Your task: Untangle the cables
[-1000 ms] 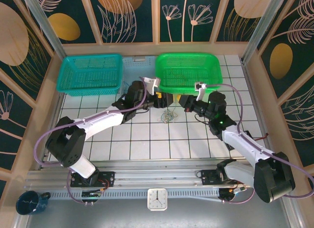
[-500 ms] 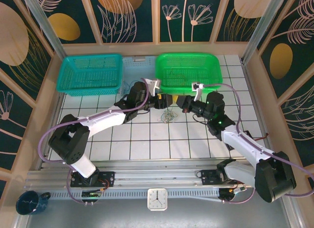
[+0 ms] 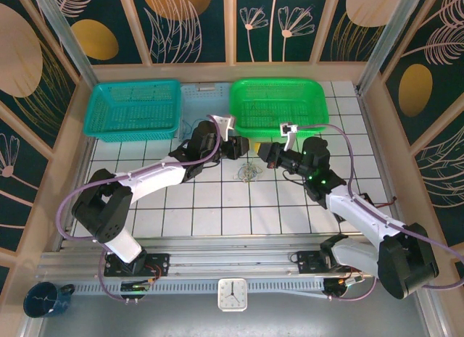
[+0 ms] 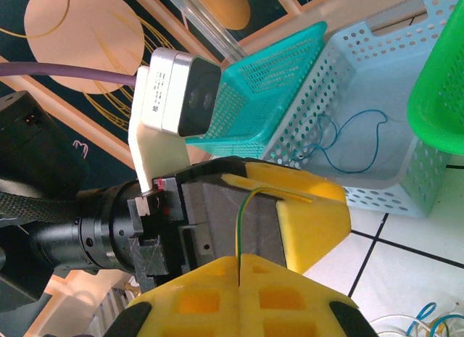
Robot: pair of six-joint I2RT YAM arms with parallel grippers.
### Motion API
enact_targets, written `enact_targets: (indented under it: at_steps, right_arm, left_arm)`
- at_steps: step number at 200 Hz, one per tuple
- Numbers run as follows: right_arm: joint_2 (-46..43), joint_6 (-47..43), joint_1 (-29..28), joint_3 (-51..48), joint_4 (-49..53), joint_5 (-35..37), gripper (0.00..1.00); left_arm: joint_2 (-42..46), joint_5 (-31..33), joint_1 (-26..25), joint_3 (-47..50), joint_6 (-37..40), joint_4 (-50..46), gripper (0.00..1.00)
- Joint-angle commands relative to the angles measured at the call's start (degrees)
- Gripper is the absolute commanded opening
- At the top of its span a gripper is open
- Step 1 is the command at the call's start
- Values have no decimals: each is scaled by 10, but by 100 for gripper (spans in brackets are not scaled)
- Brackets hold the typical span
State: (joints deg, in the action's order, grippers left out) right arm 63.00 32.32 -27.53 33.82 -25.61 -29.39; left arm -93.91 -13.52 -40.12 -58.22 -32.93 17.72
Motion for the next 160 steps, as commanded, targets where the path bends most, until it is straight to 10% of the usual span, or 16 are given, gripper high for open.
enact_targets:
  at_steps: [1, 30, 89, 160]
  right_arm:
    - [-10, -3, -5, 19, -3, 13, 0]
    - [-8, -13, -7, 17, 10, 19, 0]
    - [-3, -27, -9, 12, 29, 34, 0]
    - [8, -23, -7, 25, 27, 57, 0]
  left_arm:
    - [10, 18, 2, -20, 29, -6, 24]
    - [18, 26, 1, -30, 55, -14, 0]
    - [34, 37, 2, -43, 103, -31, 0]
    - [67, -21, 2, 54, 22, 55, 56]
